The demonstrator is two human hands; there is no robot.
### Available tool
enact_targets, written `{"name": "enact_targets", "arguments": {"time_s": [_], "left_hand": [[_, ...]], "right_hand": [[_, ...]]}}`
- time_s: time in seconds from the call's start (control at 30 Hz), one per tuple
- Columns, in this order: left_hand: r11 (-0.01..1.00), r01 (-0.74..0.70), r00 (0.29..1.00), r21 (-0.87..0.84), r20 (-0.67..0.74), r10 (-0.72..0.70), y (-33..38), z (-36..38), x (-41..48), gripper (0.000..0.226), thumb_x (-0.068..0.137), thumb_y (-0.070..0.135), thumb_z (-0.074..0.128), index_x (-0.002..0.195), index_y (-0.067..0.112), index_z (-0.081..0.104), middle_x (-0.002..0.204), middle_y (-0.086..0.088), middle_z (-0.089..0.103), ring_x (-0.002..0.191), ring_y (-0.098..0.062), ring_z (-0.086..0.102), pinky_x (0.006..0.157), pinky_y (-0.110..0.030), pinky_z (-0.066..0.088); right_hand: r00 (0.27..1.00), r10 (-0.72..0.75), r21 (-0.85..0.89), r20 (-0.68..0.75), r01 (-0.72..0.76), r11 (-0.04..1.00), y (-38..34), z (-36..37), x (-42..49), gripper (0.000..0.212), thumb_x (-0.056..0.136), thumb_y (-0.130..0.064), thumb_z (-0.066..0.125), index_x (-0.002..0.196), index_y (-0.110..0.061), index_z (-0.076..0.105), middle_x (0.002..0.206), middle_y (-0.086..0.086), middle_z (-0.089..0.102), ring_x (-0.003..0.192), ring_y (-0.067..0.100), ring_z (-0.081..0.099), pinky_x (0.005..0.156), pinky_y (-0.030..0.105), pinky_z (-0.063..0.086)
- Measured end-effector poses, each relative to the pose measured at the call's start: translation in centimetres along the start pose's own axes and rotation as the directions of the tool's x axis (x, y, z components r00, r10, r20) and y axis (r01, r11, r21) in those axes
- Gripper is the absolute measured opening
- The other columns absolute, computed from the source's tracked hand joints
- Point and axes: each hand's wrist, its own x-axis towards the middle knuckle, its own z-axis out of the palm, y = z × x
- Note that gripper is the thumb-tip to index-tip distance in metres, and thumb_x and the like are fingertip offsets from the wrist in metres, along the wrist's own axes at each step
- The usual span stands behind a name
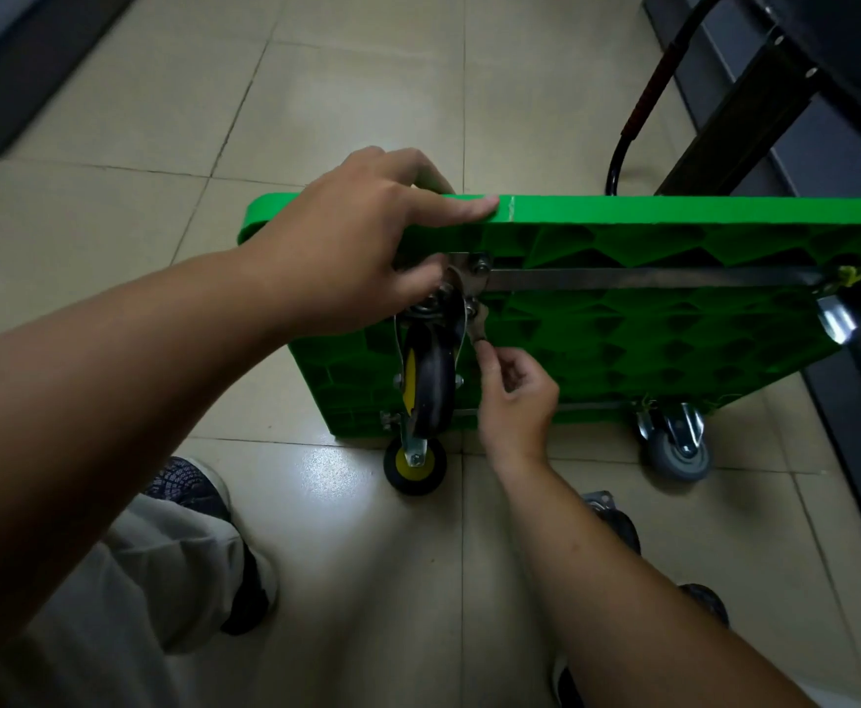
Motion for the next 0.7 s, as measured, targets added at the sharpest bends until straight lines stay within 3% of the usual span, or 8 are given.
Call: {"name": "enact_targets", "arguments": {"time_s": [0.1,0.17,0.3,0.37,0.43,0.47,0.53,0.7], "left_hand": [[1.0,0.01,1.0,-0.006,0.009,-0.01,0.1,-0.1,0.0,0.059,0.087,0.042,0.05,0.146,0.043,0.05,0.128,0.0,0.059,0.114,-0.021,0.05,0.091,-0.045,0.047],[1.0,0.007,1.0,-0.019,0.007,-0.007,0.1,-0.1,0.1,0.057,0.088,0.041,0.052,0.145,0.043,0.052,0.127,0.0,0.06,0.115,-0.021,0.051,0.092,-0.047,0.048],[0.999,0.002,1.0,-0.035,-0.012,-0.003,-0.2,-0.1,0.4,0.054,0.092,0.031,0.062,0.144,0.042,0.052,0.129,0.001,0.06,0.118,-0.017,0.05,0.09,-0.036,0.044],[0.999,-0.005,1.0,-0.043,-0.019,0.004,-0.2,-0.1,0.4,0.053,0.093,0.03,0.064,0.144,0.042,0.052,0.128,0.001,0.06,0.118,-0.017,0.05,0.091,-0.035,0.044],[0.998,-0.012,1.0,-0.057,-0.019,0.011,-0.2,0.0,0.4,0.053,0.093,0.029,0.064,0.143,0.042,0.053,0.127,0.001,0.061,0.117,-0.019,0.051,0.093,-0.039,0.047],[0.998,-0.012,1.0,-0.061,-0.019,0.011,-0.2,0.0,0.4,0.053,0.093,0.03,0.064,0.143,0.042,0.053,0.127,0.0,0.061,0.117,-0.02,0.052,0.094,-0.042,0.047],[0.998,-0.009,1.0,-0.057,-0.018,0.008,-0.1,0.0,0.3,0.053,0.092,0.031,0.062,0.143,0.042,0.053,0.127,0.0,0.061,0.116,-0.02,0.052,0.094,-0.043,0.048],[0.999,-0.012,1.0,-0.048,-0.018,0.011,-0.1,0.0,0.3,0.053,0.093,0.031,0.063,0.144,0.042,0.052,0.128,0.0,0.06,0.117,-0.021,0.051,0.093,-0.038,0.043]], "right_hand": [[0.929,0.345,0.412,0.131,-0.368,0.834,-0.1,3.6,-2.1,0.018,0.095,-0.021,0.069,0.084,-0.007,0.068,0.09,0.029,0.068,0.082,0.031,0.063,0.072,0.041,0.048],[0.868,0.429,0.5,0.25,-0.495,0.711,-0.7,4.4,-2.9,0.018,0.089,-0.024,0.067,0.086,-0.007,0.068,0.094,0.029,0.065,0.086,0.034,0.058,0.077,0.046,0.043],[0.931,0.3,0.118,0.207,-0.328,0.937,-1.0,-1.0,-2.4,0.029,0.098,-0.027,0.065,0.082,-0.004,0.069,0.072,0.006,0.068,0.066,0.013,0.061,0.063,0.026,0.047],[0.961,0.182,-0.322,0.206,-0.109,0.941,-1.8,-5.8,-0.6,0.031,0.093,-0.032,0.071,0.071,-0.011,0.066,0.059,-0.002,0.062,0.054,0.008,0.056,0.056,0.025,0.042],[0.93,0.195,-0.843,0.312,0.176,0.508,-3.4,-9.9,1.1,0.033,0.091,-0.045,0.07,0.074,-0.017,0.064,0.071,0.003,0.066,0.07,0.018,0.062,0.065,0.03,0.043],[0.908,0.228,-0.924,0.35,0.294,0.245,-4.7,-11.2,1.6,0.033,0.093,-0.05,0.066,0.083,-0.018,0.066,0.083,0.006,0.069,0.084,0.024,0.065,0.073,0.031,0.042],[0.874,0.171,-0.883,0.455,0.468,-0.039,-7.6,-12.6,2.1,0.033,0.097,-0.05,0.06,0.096,-0.018,0.067,0.095,0.006,0.072,0.094,0.027,0.064,0.081,0.033,0.035],[0.682,-0.394,-0.76,0.616,0.646,-0.07,-12.9,-10.1,2.4,0.028,0.08,-0.033,0.083,0.073,-0.015,0.062,0.061,0.005,0.063,0.056,0.026,0.057,0.067,0.033,0.03]]}}
